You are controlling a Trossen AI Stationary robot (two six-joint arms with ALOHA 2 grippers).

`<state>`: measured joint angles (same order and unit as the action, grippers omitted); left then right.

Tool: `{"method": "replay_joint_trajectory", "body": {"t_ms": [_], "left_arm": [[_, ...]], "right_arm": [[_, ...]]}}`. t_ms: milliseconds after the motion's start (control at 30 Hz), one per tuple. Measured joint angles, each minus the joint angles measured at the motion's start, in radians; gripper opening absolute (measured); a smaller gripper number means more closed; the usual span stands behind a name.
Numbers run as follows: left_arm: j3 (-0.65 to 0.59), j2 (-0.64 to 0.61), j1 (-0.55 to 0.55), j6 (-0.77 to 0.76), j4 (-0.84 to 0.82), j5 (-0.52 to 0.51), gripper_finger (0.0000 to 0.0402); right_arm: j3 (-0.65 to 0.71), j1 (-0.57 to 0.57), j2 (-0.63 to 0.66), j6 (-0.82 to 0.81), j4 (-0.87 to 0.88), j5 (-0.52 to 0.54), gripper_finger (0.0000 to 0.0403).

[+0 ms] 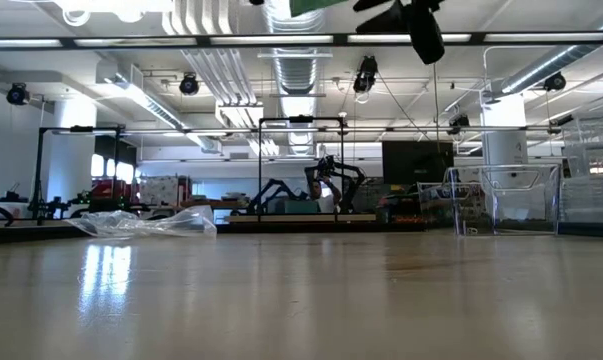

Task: Roll bandage
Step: Roll the green bandage

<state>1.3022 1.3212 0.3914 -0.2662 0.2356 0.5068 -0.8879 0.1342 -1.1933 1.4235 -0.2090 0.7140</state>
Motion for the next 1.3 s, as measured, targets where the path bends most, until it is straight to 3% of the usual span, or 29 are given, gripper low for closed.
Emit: {"method": "replay_joint_trajectory", "body": {"t_ms": [133, 367, 500, 633, 967, 1067, 1300], "left_arm": [[0.002, -0.021, -0.034, 0.029, -0.005, -0.001, 0.0006], [-0.024, -0.048, -0.083, 0.023, -0.008, -0.026, 0.0006], [-0.038, -0.048, -0.107, 0.099, -0.006, -0.027, 0.0007], [-0.058, -0.048, -0.111, 0.129, 0.025, -0.027, 0.0007], [-0.086, -0.048, -0.11, 0.202, 0.078, -0.029, 0.0008], [-0.086, -0.048, -0.11, 0.225, 0.081, -0.03, 0.0008], [-0.086, -0.048, -0.11, 0.229, 0.087, -0.055, 0.0008]], "right_arm": [[-0.014, 0.005, 0.059, -0.165, 0.009, -0.041, 0.0155], [0.006, -0.001, 0.095, -0.05, -0.027, -0.124, 0.014], [-0.046, -0.043, 0.088, -0.457, 0.005, -0.208, 0.0133], [-0.093, -0.103, 0.101, -0.816, 0.213, -0.493, 0.0136], [-0.1, -0.188, 0.08, -1.235, 0.205, -0.783, 0.0148], [-0.102, -0.194, 0.066, -1.318, 0.181, -0.808, 0.0151], [-0.102, -0.194, 0.042, -1.342, 0.086, -0.762, 0.0137]]}}
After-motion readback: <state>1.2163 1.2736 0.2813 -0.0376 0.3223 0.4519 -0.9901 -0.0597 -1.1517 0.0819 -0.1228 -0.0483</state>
